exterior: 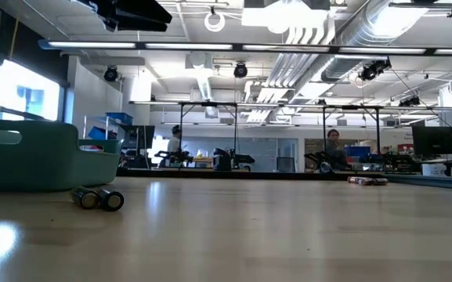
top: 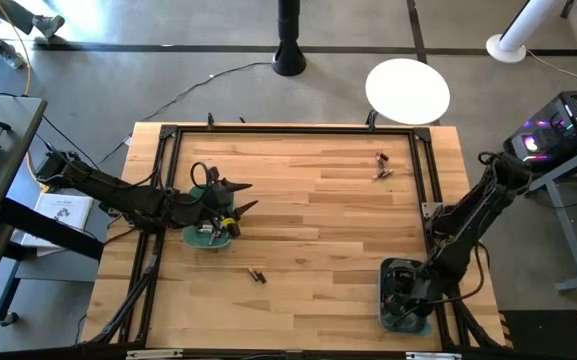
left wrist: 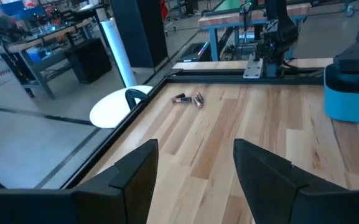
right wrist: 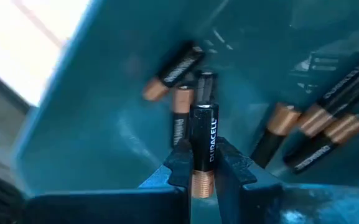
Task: Sort batteries
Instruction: Put the black battery into the blue bin
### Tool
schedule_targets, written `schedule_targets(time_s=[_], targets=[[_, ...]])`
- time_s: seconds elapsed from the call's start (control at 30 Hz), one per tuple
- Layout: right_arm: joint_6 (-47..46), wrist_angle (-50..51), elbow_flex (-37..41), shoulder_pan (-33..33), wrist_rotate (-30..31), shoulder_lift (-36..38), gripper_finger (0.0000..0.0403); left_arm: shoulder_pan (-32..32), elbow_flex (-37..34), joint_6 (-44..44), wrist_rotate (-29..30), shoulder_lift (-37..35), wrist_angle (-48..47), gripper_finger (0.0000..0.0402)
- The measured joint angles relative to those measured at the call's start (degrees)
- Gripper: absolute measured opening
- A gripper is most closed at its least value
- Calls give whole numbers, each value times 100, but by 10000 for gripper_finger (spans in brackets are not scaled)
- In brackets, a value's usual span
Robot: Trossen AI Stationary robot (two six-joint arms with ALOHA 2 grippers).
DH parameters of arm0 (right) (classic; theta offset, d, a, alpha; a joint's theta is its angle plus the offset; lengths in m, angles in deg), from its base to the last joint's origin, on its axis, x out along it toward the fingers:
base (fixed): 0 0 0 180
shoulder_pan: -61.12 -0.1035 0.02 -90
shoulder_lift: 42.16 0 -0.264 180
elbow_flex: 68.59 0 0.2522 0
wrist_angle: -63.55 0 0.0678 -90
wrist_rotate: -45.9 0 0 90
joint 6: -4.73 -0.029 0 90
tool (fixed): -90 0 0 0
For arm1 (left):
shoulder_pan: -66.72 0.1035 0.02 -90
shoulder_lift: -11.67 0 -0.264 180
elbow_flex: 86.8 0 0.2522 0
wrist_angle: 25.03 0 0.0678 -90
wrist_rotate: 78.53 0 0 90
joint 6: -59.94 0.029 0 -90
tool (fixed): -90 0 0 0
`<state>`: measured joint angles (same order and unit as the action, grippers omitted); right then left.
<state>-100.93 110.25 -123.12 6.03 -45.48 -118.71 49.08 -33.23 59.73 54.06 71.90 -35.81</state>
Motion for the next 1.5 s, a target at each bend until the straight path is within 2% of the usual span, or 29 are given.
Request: schedule_targets(time_s=[0.23, 0.4, 0.53, 0.6, 0.73, 0.87, 0.9, 0.97, 1.1, 1.3, 1.5], targets=[[46, 95, 137, 31, -121, 0, 83, 0, 0, -11, -13, 2, -9, 200], [-87, 71, 137, 31, -225, 0, 109, 0, 0, -6, -18, 2, -23, 200], [-181, 458, -57, 43, -834, 55, 124, 0, 0, 6, -19, 2, -59, 200], [-279, 725, -427, -11, -881, 162, 126, 0, 0, 2, -25, 2, -60, 200], [14, 2048, -1599, 23, -301, 335, 127, 0, 0, -12, -27, 2, -60, 200], [413, 4240, -2733, 344, 1167, 348, 128, 0, 0, -11, -27, 0, -58, 200], [523, 4872, -2886, 527, 1560, 356, 128, 0, 0, -10, -27, 0, -58, 200], [730, 5770, -2999, 1075, 1959, 442, 128, 0, 0, -10, -27, 0, -80, 200], [2469, 5053, -2419, 2681, 2638, 1075, 129, 0, 0, 4, -25, 69, -189, 200], [5251, 3668, -1301, 5665, 2310, 1519, 129, 0, 0, 101, -13, 243, -188, 200], [7419, 1726, -592, 8089, 1431, 1174, 143, 4, 0, 95, -7, 278, -159, 200]])
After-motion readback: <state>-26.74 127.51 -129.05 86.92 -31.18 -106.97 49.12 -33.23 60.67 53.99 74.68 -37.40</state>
